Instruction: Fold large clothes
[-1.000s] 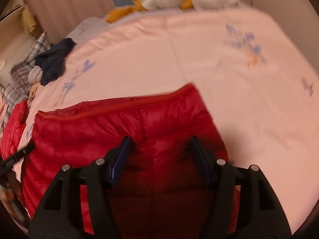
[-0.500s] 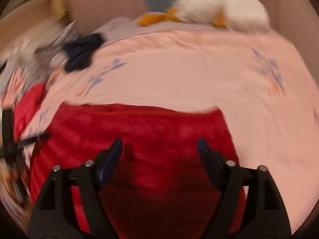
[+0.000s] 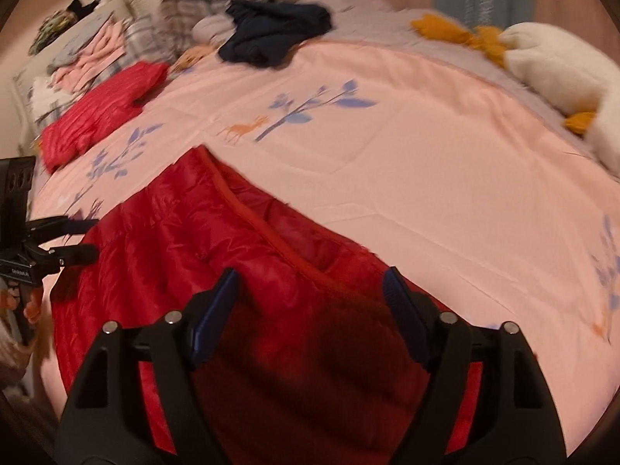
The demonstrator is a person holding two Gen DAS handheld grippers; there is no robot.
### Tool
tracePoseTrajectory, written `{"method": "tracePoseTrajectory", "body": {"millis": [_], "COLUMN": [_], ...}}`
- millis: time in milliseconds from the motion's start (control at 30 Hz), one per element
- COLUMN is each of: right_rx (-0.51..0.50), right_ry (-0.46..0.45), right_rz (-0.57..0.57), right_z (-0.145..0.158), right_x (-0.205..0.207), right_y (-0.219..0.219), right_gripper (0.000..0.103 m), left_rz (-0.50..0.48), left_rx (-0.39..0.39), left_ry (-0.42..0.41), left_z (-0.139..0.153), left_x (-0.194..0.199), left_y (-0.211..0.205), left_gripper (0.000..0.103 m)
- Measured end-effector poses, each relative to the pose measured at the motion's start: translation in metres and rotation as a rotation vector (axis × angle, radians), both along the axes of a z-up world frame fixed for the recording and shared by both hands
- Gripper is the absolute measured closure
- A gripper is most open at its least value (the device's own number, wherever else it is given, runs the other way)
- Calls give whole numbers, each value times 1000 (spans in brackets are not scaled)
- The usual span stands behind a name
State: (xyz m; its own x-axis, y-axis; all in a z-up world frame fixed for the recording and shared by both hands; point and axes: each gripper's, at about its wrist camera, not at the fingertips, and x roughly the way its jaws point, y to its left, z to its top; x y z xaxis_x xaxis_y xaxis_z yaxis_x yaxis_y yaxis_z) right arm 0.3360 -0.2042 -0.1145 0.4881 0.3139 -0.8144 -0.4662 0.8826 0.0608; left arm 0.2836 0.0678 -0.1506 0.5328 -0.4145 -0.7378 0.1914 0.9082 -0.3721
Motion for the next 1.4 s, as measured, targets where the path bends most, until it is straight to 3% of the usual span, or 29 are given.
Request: {"method": "tracePoseTrajectory", "body": {"millis": [67,133,167,267,367,533,633,867,967,1067,1133,1200,1300,1400], "right_rx": [-8,1,-6,-75,-193,-327,-337,-355,-325,-245,-136,-9,35,0], "right_ry": [52,114,120,120,56,-204,-269,-183,-147,-152,-173,-220,-256,-254], "right_rz": [55,103,116,181,197,94,45,-10,-33,-116,-168,-229,-300,-347], "right_z": [-7,-13,-14,-15,-16,13,20,-27,-34,-20,0,27,50,56], "right_x": [8,14,14,4,-12,-28,-21,13,20,19,10,-7,-35,-65], "right_y": [6,9,13,27,43,58,62,68,64,49,34,12,-17,-39], "right_gripper": [37,54,70,90,97,99,99,99,93,72,71,60,59,59], "left_rz": [-10,-13,-12,-5,2,20,14,33,32,35,41,38,10,-24], "left_rx": [-5,-22,-29,-52,-52,-62,-78,-72,-54,-51,-54,-66,-68,-51], "left_ry": [2,6,11,26,31,41,29,31,43,62,69,53,15,-9], "left_z": [-2,-3,-4,-7,-9,-8,-2,-5,-9,-11,-7,1,16,25], "left_x": [-1,-2,-1,1,2,1,0,12,14,16,17,16,11,9], "left_y": [0,2,3,6,7,9,6,-3,-2,1,3,3,-5,-19], "left_gripper": [15,15,15,15,15,15,15,15,15,14,14,14,14,14]}}
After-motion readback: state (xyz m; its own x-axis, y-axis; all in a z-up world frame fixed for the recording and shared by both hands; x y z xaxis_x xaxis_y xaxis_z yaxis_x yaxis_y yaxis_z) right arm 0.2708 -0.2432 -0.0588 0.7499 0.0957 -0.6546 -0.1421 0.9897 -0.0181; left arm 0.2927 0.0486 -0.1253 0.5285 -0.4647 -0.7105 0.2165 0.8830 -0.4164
